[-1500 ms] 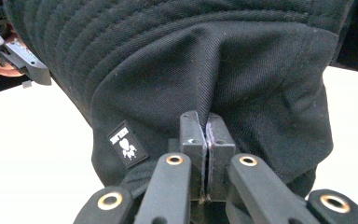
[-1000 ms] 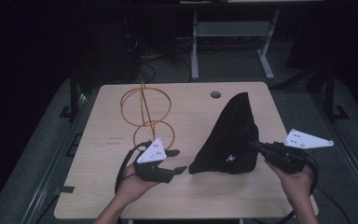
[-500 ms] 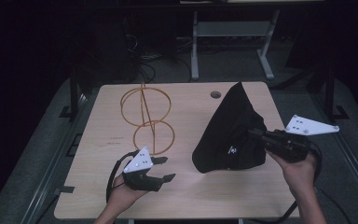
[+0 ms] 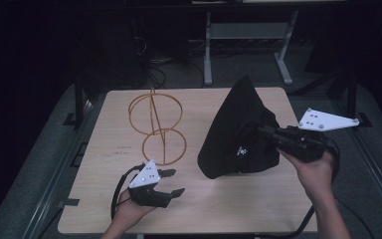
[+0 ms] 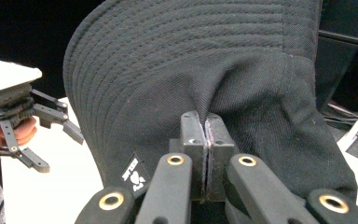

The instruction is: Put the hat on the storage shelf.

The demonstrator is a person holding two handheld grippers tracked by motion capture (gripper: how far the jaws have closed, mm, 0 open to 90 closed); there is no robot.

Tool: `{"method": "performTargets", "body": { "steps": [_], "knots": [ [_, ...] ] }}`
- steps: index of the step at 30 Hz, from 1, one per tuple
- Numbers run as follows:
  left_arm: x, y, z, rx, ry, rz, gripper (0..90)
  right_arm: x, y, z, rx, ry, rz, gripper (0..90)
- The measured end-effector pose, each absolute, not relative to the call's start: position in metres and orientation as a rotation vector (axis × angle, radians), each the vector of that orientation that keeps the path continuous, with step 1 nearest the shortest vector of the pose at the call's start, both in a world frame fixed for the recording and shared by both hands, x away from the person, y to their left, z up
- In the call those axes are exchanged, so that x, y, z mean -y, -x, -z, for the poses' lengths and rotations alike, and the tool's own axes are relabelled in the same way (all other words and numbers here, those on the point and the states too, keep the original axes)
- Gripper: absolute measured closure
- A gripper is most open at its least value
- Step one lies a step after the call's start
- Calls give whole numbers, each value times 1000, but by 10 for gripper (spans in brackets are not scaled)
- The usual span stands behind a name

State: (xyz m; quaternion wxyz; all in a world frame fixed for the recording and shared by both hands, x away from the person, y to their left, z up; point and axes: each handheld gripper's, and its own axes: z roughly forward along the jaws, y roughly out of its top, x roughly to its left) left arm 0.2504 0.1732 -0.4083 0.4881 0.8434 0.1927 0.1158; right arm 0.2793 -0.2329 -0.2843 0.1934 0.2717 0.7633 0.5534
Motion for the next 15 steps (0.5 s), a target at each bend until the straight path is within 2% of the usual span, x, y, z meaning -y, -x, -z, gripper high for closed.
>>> {"method": "performTargets", "body": {
  "steps": [15],
  "knots": [
    [-171, -247, 415, -444, -2061, -280, 316, 213, -290, 257, -2163, -705, -1558, 890]
  ]
}}
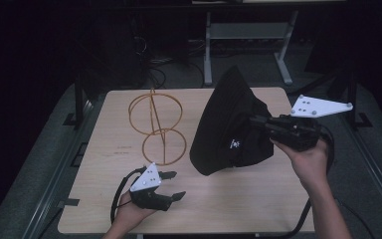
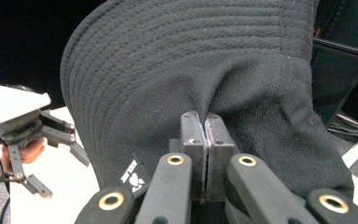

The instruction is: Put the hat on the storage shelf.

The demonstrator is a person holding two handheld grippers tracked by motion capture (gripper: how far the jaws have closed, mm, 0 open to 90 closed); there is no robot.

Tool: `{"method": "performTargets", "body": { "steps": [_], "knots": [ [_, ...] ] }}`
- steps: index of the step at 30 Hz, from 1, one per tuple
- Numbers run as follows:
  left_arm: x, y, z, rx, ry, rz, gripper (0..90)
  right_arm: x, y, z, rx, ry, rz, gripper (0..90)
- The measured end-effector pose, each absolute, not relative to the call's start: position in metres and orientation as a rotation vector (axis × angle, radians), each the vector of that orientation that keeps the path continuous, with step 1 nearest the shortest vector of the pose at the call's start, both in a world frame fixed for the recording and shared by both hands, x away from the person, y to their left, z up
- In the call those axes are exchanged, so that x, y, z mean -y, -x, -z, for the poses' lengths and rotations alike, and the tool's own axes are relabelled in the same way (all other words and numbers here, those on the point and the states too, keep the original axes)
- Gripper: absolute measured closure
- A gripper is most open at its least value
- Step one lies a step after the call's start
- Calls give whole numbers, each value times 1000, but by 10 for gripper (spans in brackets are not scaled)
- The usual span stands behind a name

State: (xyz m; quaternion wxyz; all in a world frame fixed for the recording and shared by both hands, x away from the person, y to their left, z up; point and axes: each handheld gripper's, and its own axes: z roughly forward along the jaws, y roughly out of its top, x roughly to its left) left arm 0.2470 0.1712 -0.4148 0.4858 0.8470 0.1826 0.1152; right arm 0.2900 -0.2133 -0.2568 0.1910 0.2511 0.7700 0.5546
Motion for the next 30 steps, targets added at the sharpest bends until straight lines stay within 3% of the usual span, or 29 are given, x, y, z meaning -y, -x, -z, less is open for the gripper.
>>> {"method": "performTargets", "body": {
  "steps": [30],
  "knots": [
    [-169, -243, 418, -423, -2053, -285, 293, 158, -330, 212, -2221, -625, -1577, 889]
  ]
}}
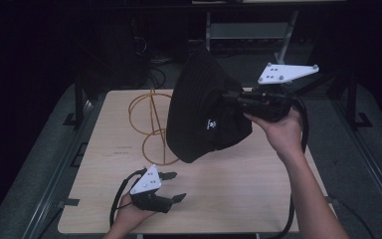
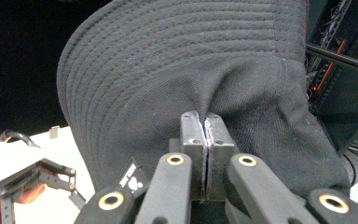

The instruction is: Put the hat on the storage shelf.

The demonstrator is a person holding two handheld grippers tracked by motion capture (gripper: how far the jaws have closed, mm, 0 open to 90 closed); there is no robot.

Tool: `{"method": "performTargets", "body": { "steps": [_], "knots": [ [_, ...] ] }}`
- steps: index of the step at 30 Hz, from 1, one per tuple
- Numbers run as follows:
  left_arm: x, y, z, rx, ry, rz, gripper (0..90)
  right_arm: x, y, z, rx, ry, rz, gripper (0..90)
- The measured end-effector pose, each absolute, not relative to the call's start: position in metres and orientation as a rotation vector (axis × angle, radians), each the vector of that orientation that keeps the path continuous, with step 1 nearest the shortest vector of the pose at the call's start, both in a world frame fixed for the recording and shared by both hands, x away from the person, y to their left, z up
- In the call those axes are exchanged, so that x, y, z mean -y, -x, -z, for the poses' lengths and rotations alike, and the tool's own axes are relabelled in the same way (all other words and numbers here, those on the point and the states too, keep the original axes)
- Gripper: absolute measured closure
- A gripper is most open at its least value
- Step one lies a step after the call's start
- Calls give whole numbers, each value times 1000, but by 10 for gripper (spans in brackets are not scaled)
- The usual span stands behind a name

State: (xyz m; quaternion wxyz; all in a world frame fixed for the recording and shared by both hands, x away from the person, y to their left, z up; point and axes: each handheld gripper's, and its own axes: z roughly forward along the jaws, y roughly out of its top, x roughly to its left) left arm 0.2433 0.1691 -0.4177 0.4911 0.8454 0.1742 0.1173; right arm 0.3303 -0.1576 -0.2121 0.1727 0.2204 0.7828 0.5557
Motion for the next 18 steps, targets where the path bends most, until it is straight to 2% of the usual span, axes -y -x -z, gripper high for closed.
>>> {"method": "performTargets", "body": {
  "steps": [18],
  "knots": [
    [-165, -242, 421, -404, -2102, -273, 253, 130, -349, 198, -2243, -588, -1583, 889]
  ]
}}
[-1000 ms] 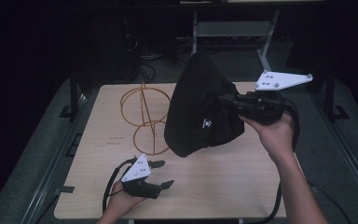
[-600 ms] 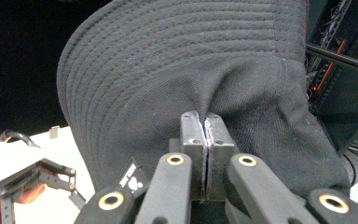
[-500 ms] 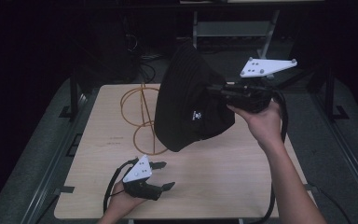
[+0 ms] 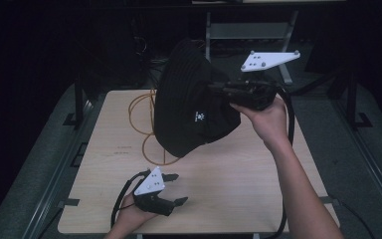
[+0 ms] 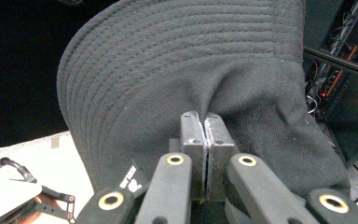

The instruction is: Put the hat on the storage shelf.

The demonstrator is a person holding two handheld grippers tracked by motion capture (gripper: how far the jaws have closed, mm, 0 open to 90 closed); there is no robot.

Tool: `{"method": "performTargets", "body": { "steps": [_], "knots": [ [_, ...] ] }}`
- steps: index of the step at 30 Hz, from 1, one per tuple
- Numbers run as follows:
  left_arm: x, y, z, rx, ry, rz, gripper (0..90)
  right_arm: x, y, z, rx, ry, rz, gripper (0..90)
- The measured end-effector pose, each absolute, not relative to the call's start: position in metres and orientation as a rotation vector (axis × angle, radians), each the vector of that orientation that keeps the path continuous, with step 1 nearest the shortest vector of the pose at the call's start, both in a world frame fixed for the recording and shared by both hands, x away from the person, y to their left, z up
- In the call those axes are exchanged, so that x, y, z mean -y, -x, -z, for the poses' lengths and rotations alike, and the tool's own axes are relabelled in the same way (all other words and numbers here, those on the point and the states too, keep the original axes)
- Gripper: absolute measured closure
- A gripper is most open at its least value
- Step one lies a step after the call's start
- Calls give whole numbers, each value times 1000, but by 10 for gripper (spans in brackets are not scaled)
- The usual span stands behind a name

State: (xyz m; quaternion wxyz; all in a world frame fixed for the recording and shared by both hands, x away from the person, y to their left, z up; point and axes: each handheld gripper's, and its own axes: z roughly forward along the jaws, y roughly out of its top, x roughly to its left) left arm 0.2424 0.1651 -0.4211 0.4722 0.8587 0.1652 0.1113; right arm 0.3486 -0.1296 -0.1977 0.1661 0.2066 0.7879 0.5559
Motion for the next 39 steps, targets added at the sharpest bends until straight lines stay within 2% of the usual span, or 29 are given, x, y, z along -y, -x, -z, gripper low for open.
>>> {"method": "performTargets", "body": {
  "steps": [39],
  "knots": [
    [-163, -247, 424, -376, -2105, -264, 248, 38, -399, 174, -2301, -514, -1617, 888]
  ]
}}
